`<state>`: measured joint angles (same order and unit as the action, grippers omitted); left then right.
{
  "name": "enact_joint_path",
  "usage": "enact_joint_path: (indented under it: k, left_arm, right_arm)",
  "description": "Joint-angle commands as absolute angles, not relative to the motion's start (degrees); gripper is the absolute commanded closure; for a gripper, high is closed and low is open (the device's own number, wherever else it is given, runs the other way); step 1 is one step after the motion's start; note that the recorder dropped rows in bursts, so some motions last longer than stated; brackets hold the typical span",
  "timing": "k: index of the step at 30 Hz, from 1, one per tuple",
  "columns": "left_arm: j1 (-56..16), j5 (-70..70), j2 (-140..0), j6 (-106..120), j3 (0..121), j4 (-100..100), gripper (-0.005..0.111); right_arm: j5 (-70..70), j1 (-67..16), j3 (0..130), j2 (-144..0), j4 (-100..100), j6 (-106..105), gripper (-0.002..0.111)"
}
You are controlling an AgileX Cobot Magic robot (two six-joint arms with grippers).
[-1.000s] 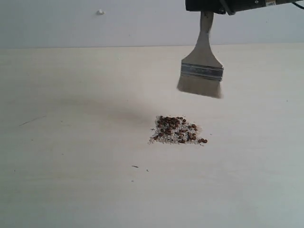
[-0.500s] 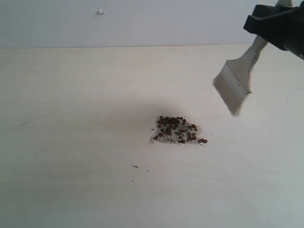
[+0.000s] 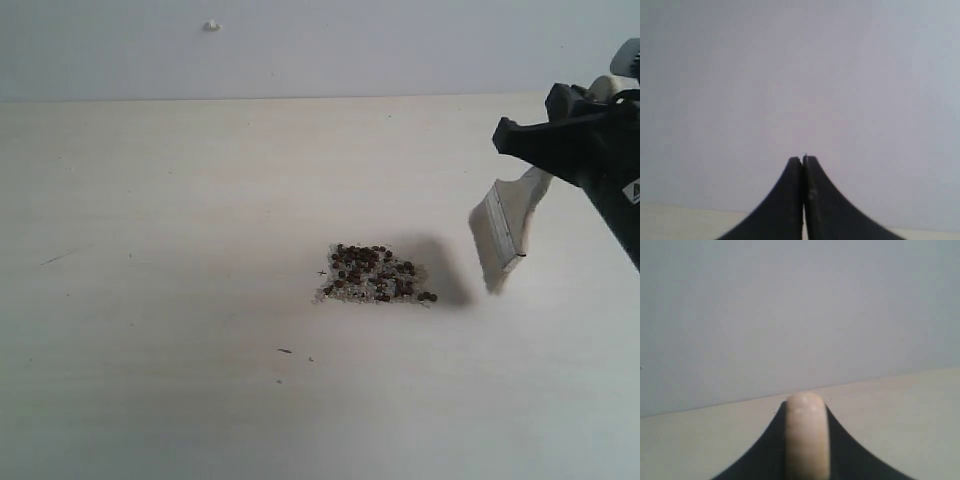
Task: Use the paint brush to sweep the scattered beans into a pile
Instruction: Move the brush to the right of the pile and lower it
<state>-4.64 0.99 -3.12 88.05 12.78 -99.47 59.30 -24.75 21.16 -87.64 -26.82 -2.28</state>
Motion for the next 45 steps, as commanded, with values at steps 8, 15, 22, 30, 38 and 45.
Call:
enact_joint_path:
  k: [8, 15, 22, 30, 38, 45]
  left_arm:
    - [-4.55, 1.19, -3.08, 88.24, 12.57, -99.95, 0.107]
    - [-4.55, 1.19, -3.08, 88.24, 12.57, -99.95, 0.107]
    - [-4.55, 1.19, -3.08, 88.24, 12.57, -99.95, 0.107]
    - [-4.55, 1.19, -3.08, 88.24, 12.57, -99.95, 0.107]
    - [-4.55, 1.19, -3.08, 88.24, 12.57, -99.95, 0.107]
    - [-4.55, 1.19, -3.08, 88.24, 12.57, -99.95, 0.107]
  right_arm:
    - [62.85, -27.33, 21.11, -95.42, -29.7, 2.84, 0.108]
    - [62.55, -27.33, 23.18, -99.81, -27.54, 9.92, 0.108]
    - [59.33, -27.33, 26.94, -101.69, -25.1, 15.74, 0.108]
    - [58.38, -27.33, 28.44, -102.11, -25.1, 16.68, 0.108]
    - [56.87, -27.33, 28.44, -95.65, -27.11, 6.59, 0.108]
    - [51.84, -27.33, 28.44, -88.82, -24.97, 2.96, 0.108]
